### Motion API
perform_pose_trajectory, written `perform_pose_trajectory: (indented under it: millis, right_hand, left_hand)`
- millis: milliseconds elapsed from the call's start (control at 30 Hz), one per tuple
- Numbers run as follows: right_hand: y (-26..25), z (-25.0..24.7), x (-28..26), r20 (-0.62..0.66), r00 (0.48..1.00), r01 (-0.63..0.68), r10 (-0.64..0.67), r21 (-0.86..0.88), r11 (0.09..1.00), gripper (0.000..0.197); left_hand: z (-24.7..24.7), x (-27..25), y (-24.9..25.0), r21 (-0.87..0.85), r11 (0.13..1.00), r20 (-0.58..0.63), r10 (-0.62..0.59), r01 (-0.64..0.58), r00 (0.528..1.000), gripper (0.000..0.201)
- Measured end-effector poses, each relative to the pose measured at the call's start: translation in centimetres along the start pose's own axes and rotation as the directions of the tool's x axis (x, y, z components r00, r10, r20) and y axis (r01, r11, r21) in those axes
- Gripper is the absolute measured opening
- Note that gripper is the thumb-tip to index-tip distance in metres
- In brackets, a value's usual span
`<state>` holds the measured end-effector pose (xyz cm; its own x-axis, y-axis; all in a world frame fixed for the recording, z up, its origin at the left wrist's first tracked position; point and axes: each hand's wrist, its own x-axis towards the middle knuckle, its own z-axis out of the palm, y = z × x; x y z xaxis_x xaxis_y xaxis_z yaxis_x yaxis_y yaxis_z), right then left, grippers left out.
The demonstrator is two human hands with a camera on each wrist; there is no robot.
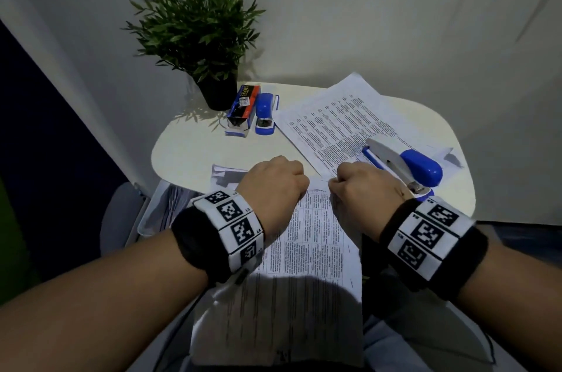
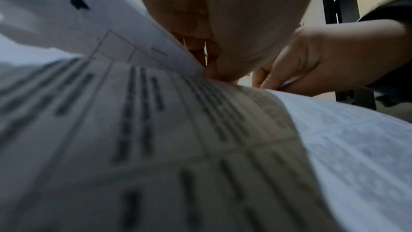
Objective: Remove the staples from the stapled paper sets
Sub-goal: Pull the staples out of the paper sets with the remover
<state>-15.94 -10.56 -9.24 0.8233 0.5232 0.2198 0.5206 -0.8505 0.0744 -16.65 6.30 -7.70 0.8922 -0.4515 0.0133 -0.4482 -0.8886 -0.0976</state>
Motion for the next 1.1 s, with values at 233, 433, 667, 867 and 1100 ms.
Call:
perform_pose_trajectory:
  millis: [233, 433, 667, 867, 1100]
  right_hand:
    - [0.1, 0.6, -0.1, 0.019, 1.0, -0.026, 0.025, 0.063, 0.998, 0.015]
    - [0.2, 0.6, -0.1, 0.042, 0.997, -0.064, 0.059, 0.143, 0.988, 0.023]
    - [0.6, 0.8, -0.1, 0.016, 0.999, -0.052, 0.05, 0.184, 0.982, 0.019]
    - [0.5, 0.6, 0.9, 0.031, 0.996, -0.087, 0.083, 0.157, 0.984, 0.025]
    - [-1.1, -2.1, 1.8, 0.118, 0.982, -0.16, 0.147, 0.115, 0.98, 0.016]
  left_hand:
    - [0.4, 0.3, 0.7, 0.033, 0.998, 0.02, -0.055, 0.054, 0.998, 0.058]
    - [0.4, 0.2, 0.5, 0.092, 0.995, 0.035, -0.031, 0.028, 0.999, 0.067]
    - [0.2, -0.3, -0.3, 0.061, 0.989, 0.042, -0.138, 0.136, 0.99, 0.057]
    - [-1.2, -2.6, -3.7, -0.01, 0.931, -0.061, -0.364, 0.364, 0.929, 0.025]
    - [-1.3, -5.6, -8.0, -0.463, 0.711, -0.005, -0.6, 0.53, 0.8, 0.011]
